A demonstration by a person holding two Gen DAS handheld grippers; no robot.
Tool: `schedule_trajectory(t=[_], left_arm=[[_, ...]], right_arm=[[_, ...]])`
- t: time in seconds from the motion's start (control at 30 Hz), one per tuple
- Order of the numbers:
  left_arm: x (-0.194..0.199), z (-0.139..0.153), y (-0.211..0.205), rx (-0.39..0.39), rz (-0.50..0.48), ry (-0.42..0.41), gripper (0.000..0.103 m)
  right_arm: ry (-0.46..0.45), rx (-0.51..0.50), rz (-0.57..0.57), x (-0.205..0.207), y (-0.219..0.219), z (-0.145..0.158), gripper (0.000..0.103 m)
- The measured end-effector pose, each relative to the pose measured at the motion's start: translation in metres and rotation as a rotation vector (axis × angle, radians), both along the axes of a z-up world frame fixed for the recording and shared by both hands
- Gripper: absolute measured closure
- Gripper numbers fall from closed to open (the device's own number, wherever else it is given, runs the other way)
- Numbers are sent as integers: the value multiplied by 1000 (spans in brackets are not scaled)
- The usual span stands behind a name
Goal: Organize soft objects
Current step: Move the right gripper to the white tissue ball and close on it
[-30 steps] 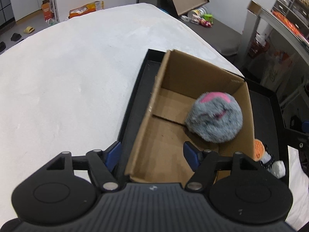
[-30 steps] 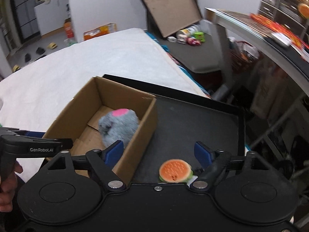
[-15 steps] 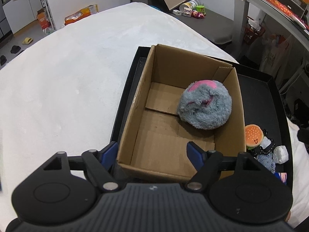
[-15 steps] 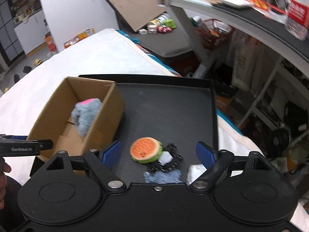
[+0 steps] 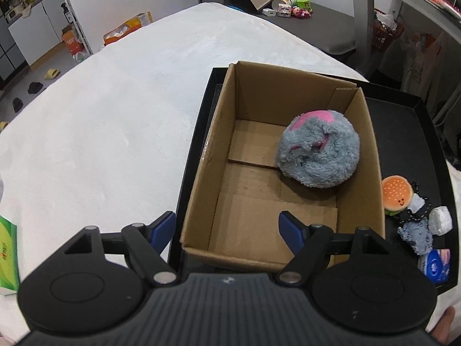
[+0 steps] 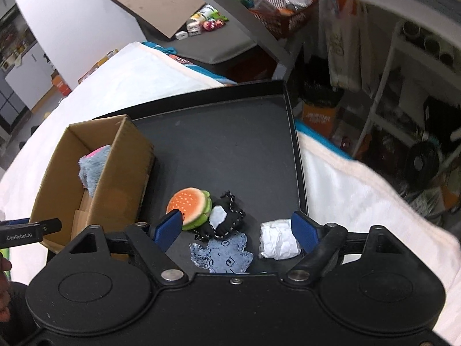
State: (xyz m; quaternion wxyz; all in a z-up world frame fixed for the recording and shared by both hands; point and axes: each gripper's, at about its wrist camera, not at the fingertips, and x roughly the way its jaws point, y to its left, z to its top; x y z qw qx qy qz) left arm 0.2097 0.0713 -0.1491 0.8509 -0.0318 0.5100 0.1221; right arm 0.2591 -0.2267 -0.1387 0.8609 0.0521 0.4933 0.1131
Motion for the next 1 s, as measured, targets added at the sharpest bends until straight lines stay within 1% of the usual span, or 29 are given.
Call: schedule_trajectory(t=[0.03,0.13,0.23,0.37,0.43,0.6,0.8,0.87,0.93,1.0], left_arm=[[1,-1,0,8,3,2,26],[5,-4,0,15,13,11,26],[10,-8,-2,21,12,23,26],[15,-13,-7,30,5,41,25],[17,-14,-10,47,10,44,23],[23,-16,-13,66,15,54,23],[26,-18,-16,87,15,68,22],[27,-18,-16,88,19,68,22],[27,-18,-15,88,21,67,22],[27,-18,-15,89,20,67,22]], right_arm=[[13,15,-12,1,-4,-3,26],[47,57,-45,5,-13,-11,29],[77,69,-56,9,-17,-20,34],[114,82,-80,16,-25,-33,38],[134,99,-94,20,-29,-38,43],[164,101,-102,25,-32,-49,47],[188,69,-100,29,-34,-60,48],[195,59,-95,30,-32,-63,52],[210,43,-89,31,-30,-68,60],[219,26,-84,31,-28,-72,63]])
